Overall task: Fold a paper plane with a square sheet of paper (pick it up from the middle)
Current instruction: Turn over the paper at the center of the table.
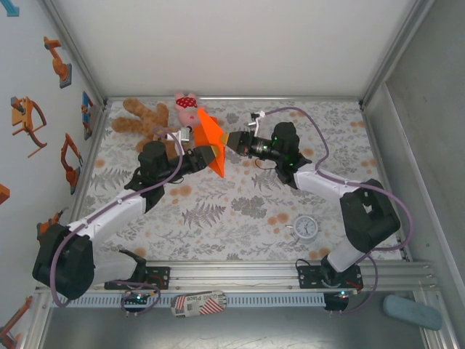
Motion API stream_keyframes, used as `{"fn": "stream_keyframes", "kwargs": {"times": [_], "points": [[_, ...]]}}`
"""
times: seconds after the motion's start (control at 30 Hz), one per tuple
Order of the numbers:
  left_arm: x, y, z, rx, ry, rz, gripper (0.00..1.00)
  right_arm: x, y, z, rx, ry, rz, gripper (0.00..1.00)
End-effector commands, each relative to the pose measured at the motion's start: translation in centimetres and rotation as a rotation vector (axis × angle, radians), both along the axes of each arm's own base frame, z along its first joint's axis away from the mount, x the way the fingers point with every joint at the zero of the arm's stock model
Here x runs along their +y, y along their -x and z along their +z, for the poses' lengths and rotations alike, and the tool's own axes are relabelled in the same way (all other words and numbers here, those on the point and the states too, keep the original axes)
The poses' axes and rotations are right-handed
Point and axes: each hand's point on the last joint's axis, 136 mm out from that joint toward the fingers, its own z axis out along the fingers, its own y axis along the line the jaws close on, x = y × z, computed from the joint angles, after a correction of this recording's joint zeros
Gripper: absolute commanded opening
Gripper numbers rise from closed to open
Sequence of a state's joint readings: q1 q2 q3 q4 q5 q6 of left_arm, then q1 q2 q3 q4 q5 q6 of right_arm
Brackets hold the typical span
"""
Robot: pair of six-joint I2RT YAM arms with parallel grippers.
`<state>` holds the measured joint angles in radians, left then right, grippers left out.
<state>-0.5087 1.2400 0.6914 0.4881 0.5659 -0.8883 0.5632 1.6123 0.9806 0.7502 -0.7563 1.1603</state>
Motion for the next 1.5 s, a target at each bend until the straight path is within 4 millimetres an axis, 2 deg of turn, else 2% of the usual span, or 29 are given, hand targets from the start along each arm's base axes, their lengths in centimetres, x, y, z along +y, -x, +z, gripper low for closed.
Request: {"fn": "stream_keyframes", "kwargs": {"times": [0.0, 0.2, 0.6, 0.7, 0.9, 1.0, 1.17, 1.3, 1.47], "points": [[-0.9, 0.4, 3.0, -0.111, 0.051, -0.063, 0.51, -0.1, 0.0, 1.3, -0.016, -0.066, 0.022, 0.0], [-1.4, 1.0, 4.0, -0.142, 0.093, -0.108, 0.39, -0.1, -0.4, 1.0, -0.008, -0.085, 0.022, 0.0], [-1.3, 0.6, 2.8, -0.094, 0.04, -0.094, 0.19, -0.7, -0.9, 0.5, 0.02, -0.084, 0.006, 0.02], [-1.2, 0.4, 2.6, -0.088, 0.024, -0.081, 0.14, -1.0, -1.1, 0.3, 0.029, -0.082, 0.0, 0.09], [-0.4, -0.1, 1.5, -0.081, -0.056, -0.03, 0.11, -2.3, -1.7, -0.6, 0.051, -0.062, -0.052, 0.32], [0.5, -0.3, 0.3, -0.067, -0.138, 0.011, 0.1, -3.4, -2.2, -1.6, 0.049, -0.025, -0.095, 0.41], [3.1, -0.8, -2.5, -0.018, -0.384, 0.11, 0.11, -5.8, -2.7, -4.0, 0.063, 0.092, -0.188, 0.43], [6.2, -1.1, -4.9, 0.023, -0.642, 0.204, 0.11, -8.7, -2.4, -6.2, 0.037, 0.349, -0.307, 0.44], [9.6, -1.7, -6.8, 0.048, -0.975, 0.326, 0.1, -13.1, -1.7, -6.7, -0.018, 0.586, -0.463, 0.48]]}}
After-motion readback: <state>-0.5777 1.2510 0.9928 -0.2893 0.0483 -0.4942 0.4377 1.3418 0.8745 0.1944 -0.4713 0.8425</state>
